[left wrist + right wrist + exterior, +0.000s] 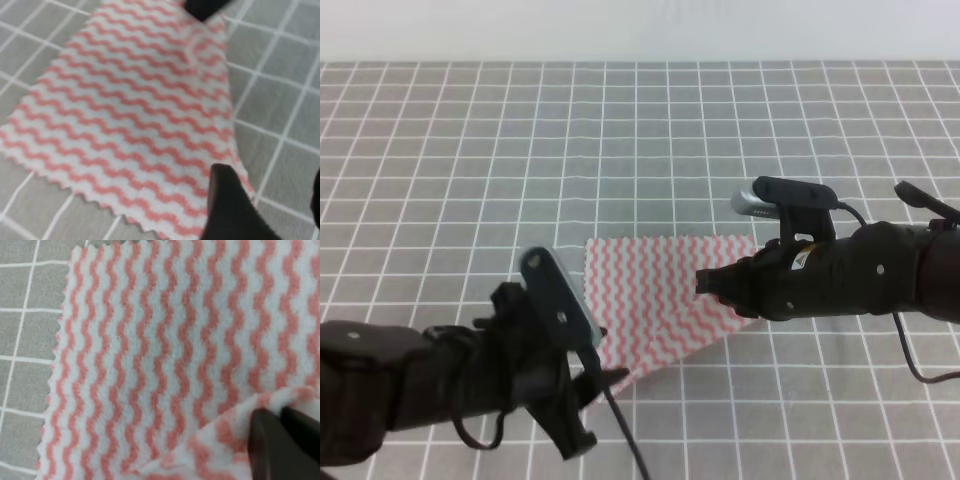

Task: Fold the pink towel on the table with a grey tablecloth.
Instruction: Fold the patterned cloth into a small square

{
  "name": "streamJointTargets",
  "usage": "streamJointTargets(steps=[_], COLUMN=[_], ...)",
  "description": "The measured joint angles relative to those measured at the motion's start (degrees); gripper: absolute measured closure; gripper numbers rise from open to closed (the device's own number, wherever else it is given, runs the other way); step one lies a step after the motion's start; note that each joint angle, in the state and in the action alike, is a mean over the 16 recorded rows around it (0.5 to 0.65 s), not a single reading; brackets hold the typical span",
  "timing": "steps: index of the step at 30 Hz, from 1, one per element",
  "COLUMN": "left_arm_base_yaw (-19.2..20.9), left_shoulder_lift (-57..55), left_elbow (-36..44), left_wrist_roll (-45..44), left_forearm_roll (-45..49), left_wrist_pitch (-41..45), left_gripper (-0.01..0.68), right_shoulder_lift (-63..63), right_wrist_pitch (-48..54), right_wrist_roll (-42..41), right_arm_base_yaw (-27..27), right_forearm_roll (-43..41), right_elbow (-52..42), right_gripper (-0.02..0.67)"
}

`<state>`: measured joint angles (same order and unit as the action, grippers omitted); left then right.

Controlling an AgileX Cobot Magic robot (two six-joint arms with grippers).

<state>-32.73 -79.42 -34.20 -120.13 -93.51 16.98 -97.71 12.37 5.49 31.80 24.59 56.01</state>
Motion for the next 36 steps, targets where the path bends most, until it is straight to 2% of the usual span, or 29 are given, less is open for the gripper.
streamJointTargets(steps=[6, 18, 36], left_arm_base_yaw=[0.0, 0.0, 0.02], left_shoulder_lift=[-3.14, -7.06, -7.85], left_elbow=[0.0, -0.01, -0.06], left_wrist_roll=[-7.85, -18.48, -21.61], left_forearm_roll=[-2.22, -6.28, -6.42], left_wrist_pitch=[0.75, 0.61, -4.05], left_gripper=[0.316, 0.304, 0.303], right_shoulder_lift=[0.06, -0.37, -0.08], right_wrist_pitch=[-0.08, -0.08, 0.07], right_wrist_roll=[0.01, 0.07, -0.05], right_arm_base_yaw=[-0.02, -0.78, -1.23], right_forearm_roll=[-0.09, 0.23, 0.34], right_elbow=[-0.02, 0.07, 0.1], right_gripper=[0.663, 0.663, 0.663])
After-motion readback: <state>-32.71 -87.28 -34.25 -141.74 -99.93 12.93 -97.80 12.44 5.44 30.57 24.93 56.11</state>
